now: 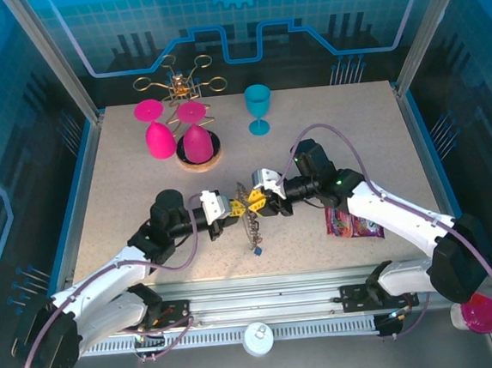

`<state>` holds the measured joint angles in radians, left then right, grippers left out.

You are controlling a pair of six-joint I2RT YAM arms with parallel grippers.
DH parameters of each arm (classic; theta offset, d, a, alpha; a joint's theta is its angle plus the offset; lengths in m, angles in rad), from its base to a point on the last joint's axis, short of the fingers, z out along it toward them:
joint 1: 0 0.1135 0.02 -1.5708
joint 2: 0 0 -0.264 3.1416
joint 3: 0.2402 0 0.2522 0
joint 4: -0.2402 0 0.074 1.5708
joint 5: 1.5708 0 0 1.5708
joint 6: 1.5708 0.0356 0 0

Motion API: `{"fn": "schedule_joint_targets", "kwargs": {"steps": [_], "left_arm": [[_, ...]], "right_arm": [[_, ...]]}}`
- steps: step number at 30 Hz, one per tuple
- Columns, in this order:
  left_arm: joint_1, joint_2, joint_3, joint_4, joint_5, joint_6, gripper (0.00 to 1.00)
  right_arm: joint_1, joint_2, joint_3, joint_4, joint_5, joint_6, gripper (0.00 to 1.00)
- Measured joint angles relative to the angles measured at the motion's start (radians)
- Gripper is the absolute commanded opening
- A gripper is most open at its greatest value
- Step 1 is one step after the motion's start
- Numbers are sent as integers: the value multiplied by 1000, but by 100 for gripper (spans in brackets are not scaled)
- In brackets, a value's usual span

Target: Put the keys on the keyring

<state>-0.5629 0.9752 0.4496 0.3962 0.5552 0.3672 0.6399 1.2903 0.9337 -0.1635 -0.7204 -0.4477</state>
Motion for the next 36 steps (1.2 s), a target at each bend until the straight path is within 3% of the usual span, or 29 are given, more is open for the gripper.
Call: {"fn": "schedule_joint_targets", "kwargs": {"steps": [5,14,27,30,33,36], "left_arm": [[0,3,-3,36,13,-14,0],[2,27,-27,86,26,-56,0],[3,28,-28,90,30,-73,0],[3,31,-28,98,30,-74,0],[5,39,-29,106,31,-80,0],[5,46,-34,110,34,-81,0]], "right_arm": [[-1,4,-4,40,-29,15,11],[-5,37,-4,47,-40,10,22],[-15,38,-11,52,-48,5,19],[-15,38,-11,49,-51,-6,14],[-15,39,-10,38,-54,-27,0],[-18,52,2,13,-55,-41,0]]}}
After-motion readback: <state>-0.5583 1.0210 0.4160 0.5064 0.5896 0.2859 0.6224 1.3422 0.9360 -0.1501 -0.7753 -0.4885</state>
